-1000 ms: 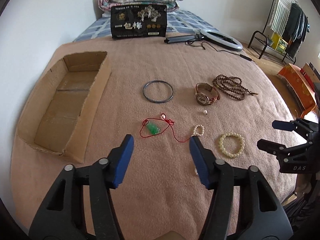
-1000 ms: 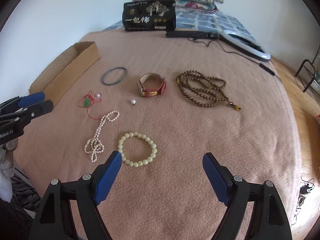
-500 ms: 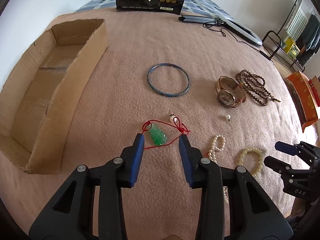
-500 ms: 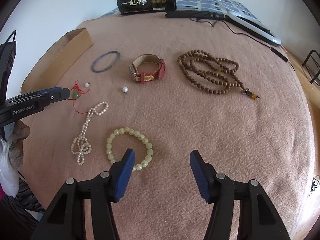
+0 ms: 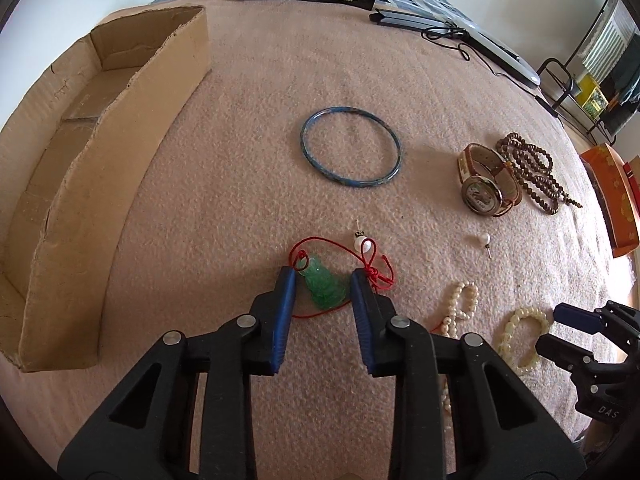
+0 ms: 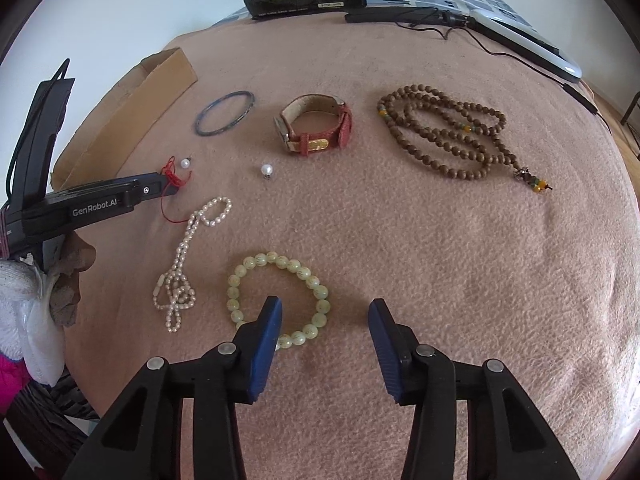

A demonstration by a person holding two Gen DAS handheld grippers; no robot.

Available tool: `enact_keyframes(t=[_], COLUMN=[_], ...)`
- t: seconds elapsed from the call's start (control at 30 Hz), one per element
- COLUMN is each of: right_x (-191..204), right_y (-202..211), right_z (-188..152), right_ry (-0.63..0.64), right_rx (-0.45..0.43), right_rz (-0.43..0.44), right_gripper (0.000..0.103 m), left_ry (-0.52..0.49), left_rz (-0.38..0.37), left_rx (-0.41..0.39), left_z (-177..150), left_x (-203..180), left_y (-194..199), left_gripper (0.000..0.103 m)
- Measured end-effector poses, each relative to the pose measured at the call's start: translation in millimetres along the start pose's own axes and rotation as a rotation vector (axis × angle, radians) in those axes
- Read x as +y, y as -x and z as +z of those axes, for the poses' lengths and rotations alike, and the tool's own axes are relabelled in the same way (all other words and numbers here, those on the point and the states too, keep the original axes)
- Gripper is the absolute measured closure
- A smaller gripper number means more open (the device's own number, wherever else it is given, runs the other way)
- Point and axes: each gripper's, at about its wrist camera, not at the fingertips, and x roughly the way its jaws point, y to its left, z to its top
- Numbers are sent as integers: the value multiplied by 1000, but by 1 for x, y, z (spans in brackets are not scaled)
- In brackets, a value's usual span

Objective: Organize jewelry
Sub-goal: 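Close left tool on jade pendant while right tool closes on cream bracelet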

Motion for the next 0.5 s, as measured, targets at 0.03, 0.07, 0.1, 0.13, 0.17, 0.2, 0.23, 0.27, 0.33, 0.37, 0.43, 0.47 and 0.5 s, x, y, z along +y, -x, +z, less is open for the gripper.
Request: enact_keyframes(t=[0.03,0.07,0.1,0.13,0.17,0.2,0.23,0.27,0.33,0.37,0.43,0.47,0.5], right_x=[1,0,0,1,2,2,3,5,7,7,9,9,9], right_y=[-2,-3,-5,-7,-8,-8,-9,-9,-11,-11,-10,-10,-9], right_z=[1,1,2,2,3,3,3,4,4,4,4,5,5], right_ry=[1,0,1,4,8,11,17,24,36,40,46,47,45], right_rx=[3,7,11,15,16,15,14,13,11,11,8,5,4], right_rz=[-2,-3,-3,-9,-16,-20,-25,-33,-43,-45,-43,-38,-31], right_gripper=[56,56,57,57,59,61,62,65,71,75,84,89,95], left_ry=[2,3,2,2,4,7,8,6,1,-1,-1,1,2], left_rz=[-2,-3,-2,-1,-1,-5,-8,-8,-5,-4,-7,-11,-14], left_rx=[-1,-3,-4,-5,-6,-7,-8,-10,-13,-14,-16,-17,-18], left_z=[0,0,0,0,0,0,-1,-1,-1,-1,-2,-2,-3], left_x=[0,1,1,2,2,3,3,3,2,1,2,2,2], left_y=[0,0,0,-1,-1,-1,-1,0,0,1,2,3,4], left_gripper=[79,80,82,85,85,85,85,86,86,86,86,86,86])
